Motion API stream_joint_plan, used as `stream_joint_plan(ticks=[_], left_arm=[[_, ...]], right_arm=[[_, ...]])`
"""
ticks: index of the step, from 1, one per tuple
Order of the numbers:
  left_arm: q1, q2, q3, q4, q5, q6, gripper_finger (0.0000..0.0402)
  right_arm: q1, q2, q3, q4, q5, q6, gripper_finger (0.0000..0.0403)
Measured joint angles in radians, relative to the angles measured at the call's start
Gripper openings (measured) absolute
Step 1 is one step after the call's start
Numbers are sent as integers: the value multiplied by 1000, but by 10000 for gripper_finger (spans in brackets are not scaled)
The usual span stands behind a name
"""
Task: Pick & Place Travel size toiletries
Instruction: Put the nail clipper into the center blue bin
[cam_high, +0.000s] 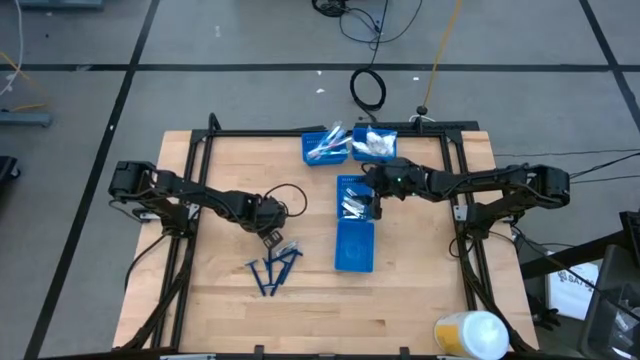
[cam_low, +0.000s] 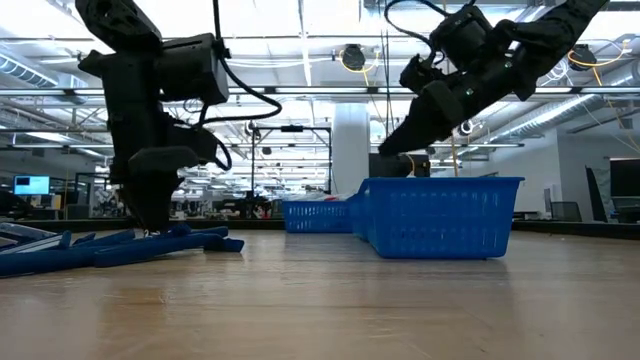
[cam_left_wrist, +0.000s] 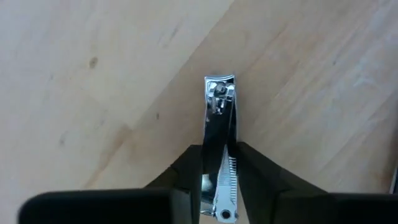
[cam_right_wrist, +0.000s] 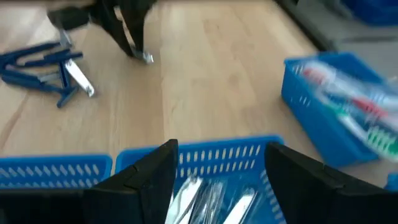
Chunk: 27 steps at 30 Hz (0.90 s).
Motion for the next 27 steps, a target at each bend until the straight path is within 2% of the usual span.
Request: stream_joint_plan(ticks=[4,10,14,20,27], left_arm=[[2,3,-4,63,-30,73,44],[-11,-35,-2,139,-96,139,42],[-39,-83,23,228,-210,218,49],[-66,-133,41,478,-298,433,42],[-66,-146,42,835,-272,651,51]], right_arm=[[0,0,0,69,0,-14,227],[0,0,0,132,0,-16,230],[1,0,0,176,0,-15,227],[14,0,0,182,0,-13,224],[55,0,0,261,0,-16,220]])
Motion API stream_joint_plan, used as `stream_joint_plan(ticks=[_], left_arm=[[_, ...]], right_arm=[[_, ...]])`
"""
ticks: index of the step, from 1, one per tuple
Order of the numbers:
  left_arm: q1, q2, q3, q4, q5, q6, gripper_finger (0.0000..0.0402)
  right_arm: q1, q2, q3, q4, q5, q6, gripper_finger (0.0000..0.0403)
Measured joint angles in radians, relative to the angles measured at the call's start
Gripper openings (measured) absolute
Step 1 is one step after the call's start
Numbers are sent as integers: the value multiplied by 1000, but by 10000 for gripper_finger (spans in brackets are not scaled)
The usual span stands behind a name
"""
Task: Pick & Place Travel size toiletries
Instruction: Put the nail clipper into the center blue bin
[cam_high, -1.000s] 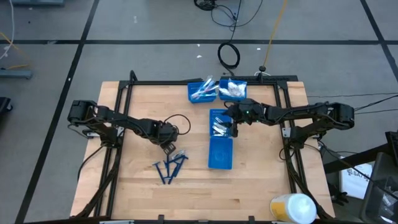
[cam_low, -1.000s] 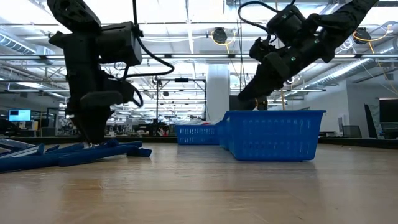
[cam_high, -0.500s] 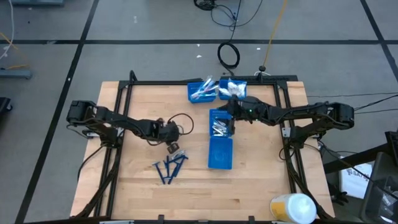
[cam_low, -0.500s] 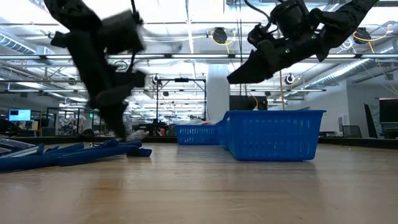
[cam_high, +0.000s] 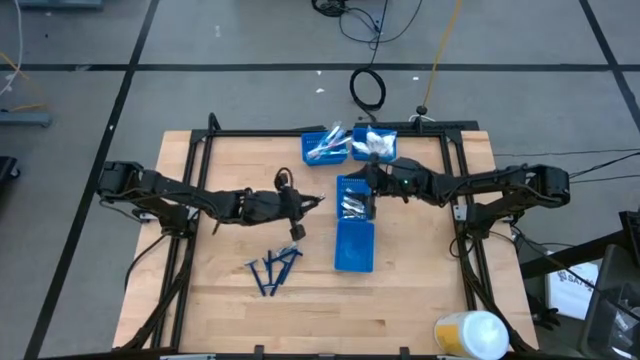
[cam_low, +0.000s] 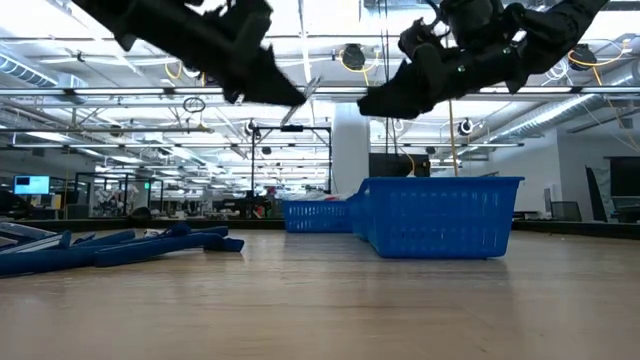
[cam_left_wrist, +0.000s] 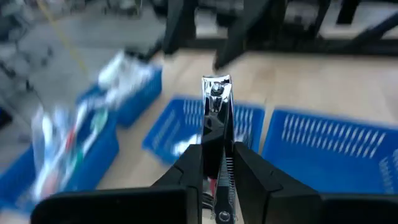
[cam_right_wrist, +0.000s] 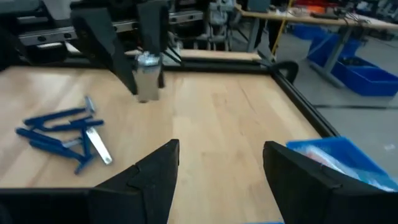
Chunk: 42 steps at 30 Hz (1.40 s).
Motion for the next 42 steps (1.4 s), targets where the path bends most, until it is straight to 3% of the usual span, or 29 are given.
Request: stream_joint_plan(ticks=[13,19,24,28,35,42], left_arm=[[15,52,1,211,64,31,44],[15,108,2,331,83,68,43],[19,126,13,355,116,74,43],[21,154,58,352,132,88,45],[20,203,119,332,135,150,43],[21,203,119,340,132,159,44]], right_arm=[[111,0,0,165,-4,53,278],[129,0,0,190,-4,51,285],[129,0,0,194,-8,50,276],[129,2,0,212,-83,53,268],[129,8,-1,217,-81,53,255],[129,8,-1,213,-82,13,208]])
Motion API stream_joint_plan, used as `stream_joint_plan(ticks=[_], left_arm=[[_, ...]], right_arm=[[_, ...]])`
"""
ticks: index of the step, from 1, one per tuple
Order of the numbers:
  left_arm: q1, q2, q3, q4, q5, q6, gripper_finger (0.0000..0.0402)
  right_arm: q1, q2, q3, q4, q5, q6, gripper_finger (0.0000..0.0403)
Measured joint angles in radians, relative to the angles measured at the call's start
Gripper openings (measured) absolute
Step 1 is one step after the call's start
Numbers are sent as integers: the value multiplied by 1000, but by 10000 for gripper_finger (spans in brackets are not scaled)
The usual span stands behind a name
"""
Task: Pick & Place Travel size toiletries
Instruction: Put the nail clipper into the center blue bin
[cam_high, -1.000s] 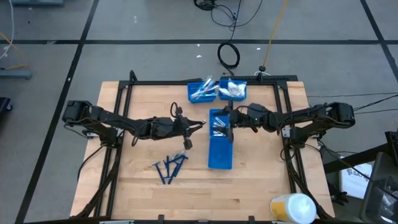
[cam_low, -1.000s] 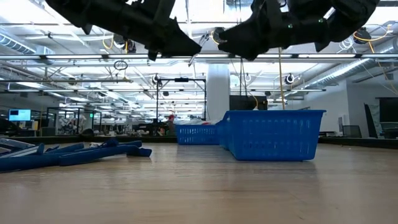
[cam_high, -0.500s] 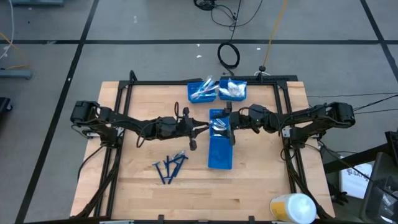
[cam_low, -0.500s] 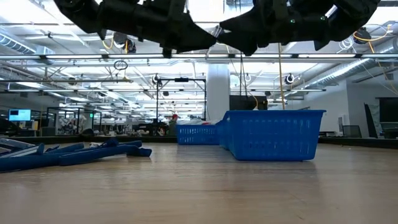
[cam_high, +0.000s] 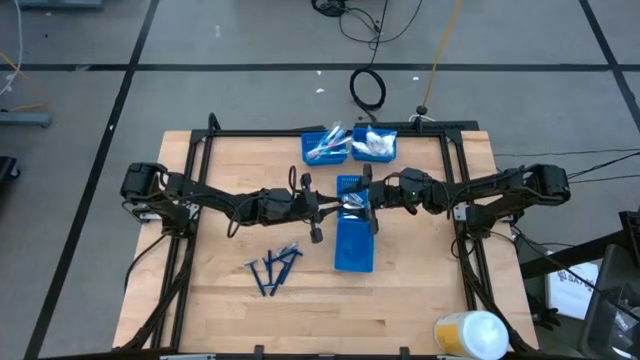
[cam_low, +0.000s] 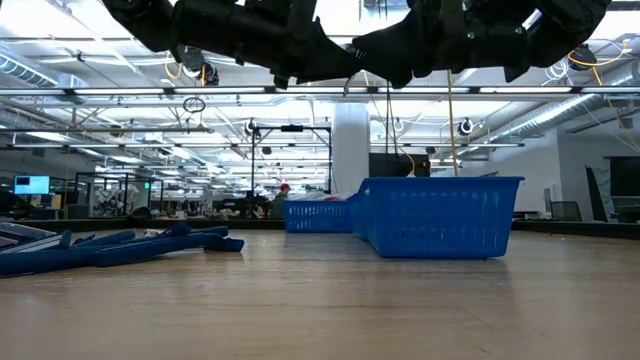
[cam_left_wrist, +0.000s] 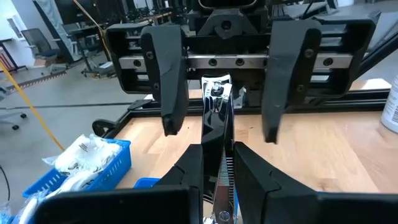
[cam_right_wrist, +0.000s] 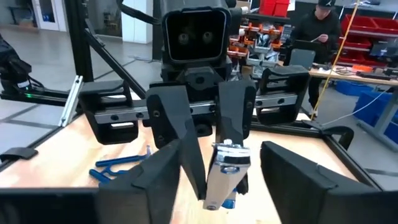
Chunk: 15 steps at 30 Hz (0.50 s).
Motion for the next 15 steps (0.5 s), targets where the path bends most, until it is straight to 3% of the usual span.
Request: stream_joint_plan(ticks=[10,15], left_arm=[[0,0,0,-3,-2,-4,56],[0,0,0,-5,-2,-38,59]], right_arm=[[0,0,0,1,0,-24,54],[0,1,0,0,1,-39,47]])
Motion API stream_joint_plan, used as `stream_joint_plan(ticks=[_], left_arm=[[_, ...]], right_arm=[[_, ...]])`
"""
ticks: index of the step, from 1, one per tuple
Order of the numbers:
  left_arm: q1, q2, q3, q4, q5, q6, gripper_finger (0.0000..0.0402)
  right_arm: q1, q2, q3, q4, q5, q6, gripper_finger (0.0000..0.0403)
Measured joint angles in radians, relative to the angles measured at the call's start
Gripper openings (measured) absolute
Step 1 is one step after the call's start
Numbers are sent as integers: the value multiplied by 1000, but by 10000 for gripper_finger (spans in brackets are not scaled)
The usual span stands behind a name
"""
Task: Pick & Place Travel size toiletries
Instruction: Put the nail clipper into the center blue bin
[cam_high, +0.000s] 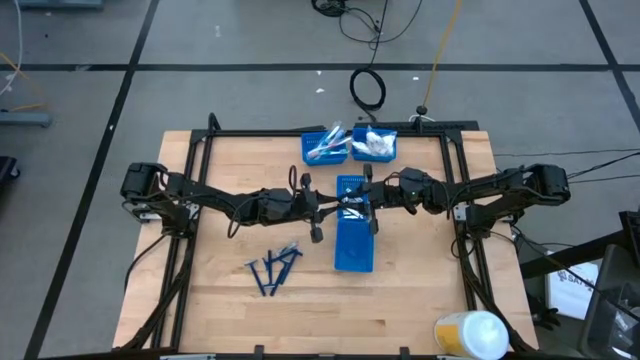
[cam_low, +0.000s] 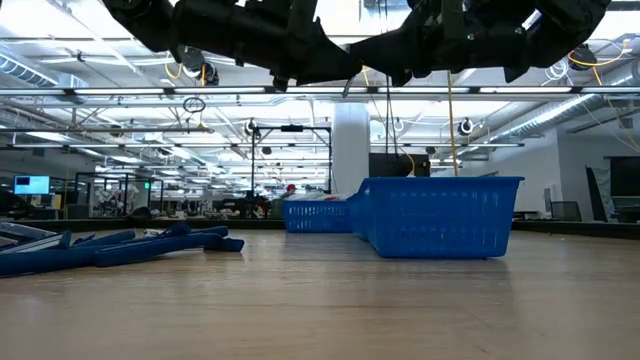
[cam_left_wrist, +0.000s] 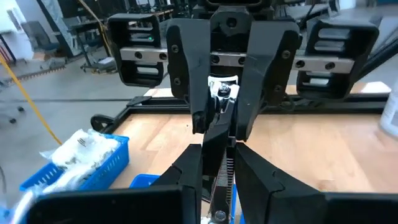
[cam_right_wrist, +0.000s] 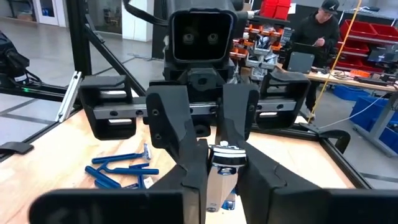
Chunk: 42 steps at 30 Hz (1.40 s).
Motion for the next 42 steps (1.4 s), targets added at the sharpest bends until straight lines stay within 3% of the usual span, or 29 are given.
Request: stream_joint_plan(ticks=[6,14,19,22,27,29,42], left_arm=[[-3,0,0,5,-54,-99,106],[-8,-8,0,-74,-245,-59,216],[-7,-8,0,-175,-343,-43,256],[5,-9,0,-285,-403,-103,266],[38,-8,0,-435,-443,-268,268],[49,-8,0,-476,-441,-319,269],[74,-8,0,-503,-344,-385,269]], right_arm=[[-4,0,0,1,9,-8,47],[-19,0,0,-89,159,-33,47],[-82,0,0,-222,160,-6,47],[-135,0,0,-317,139,25,47],[-223,0,0,-469,-61,95,48],[-241,0,0,-504,-96,104,57],[-256,0,0,-532,-74,98,81]])
